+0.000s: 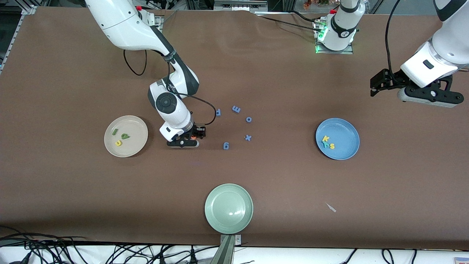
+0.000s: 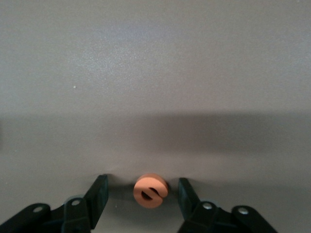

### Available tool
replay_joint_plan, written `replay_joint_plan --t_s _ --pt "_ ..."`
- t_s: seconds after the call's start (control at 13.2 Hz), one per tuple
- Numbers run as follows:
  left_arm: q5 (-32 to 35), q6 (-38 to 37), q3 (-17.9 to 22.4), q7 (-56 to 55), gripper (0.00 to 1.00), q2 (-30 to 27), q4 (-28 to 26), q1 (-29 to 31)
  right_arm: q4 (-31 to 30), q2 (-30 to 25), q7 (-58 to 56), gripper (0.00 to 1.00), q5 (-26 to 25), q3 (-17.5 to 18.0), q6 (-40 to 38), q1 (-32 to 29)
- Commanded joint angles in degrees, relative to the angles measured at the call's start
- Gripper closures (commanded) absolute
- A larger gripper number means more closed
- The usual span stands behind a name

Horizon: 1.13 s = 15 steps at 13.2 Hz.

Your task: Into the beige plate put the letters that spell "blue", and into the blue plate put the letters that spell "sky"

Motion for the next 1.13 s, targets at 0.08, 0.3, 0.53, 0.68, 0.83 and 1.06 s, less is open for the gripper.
replay_joint_plan --t_s 0.08,0.3,0.53,0.68,0.83,1.06 --pt "-0.94 -0.38 -0.22 -0.58 0.0 -0.43 0.03 -0.47 0.36 0.88 0.75 0.48 -0.19 0.12 0.08 0.37" --pt "-0.94 -0.38 -0.22 -0.58 0.0 -0.43 0.03 -0.47 -1.39 -0.43 0.23 0.88 -0.28 0.12 -0.28 0.37" --pt "-0.94 -0.38 -0.13 -0.58 0.0 -0.35 0.03 -0.12 -1.49 -4.82 -3.18 0.92 -0.28 -0.31 -5.87 -0.33" --pt "-0.94 -0.38 -0.13 -0.5 0.0 -0.35 0.03 -0.12 -2.54 -9.91 -12.99 0.92 -0.28 -0.23 -11.58 -4.96" --pt "-0.94 -0.47 -0.13 -0.5 0.0 -0.35 0.03 -0.12 -7.26 -15.62 -24.43 0.91 -0.19 -0.32 -15.56 -9.19" --pt "-0.94 -0.47 -0.13 -0.5 0.0 -0.35 0.03 -0.12 -14.74 -23.1 -40.5 0.88 -0.28 -0.84 -15.83 -17.53"
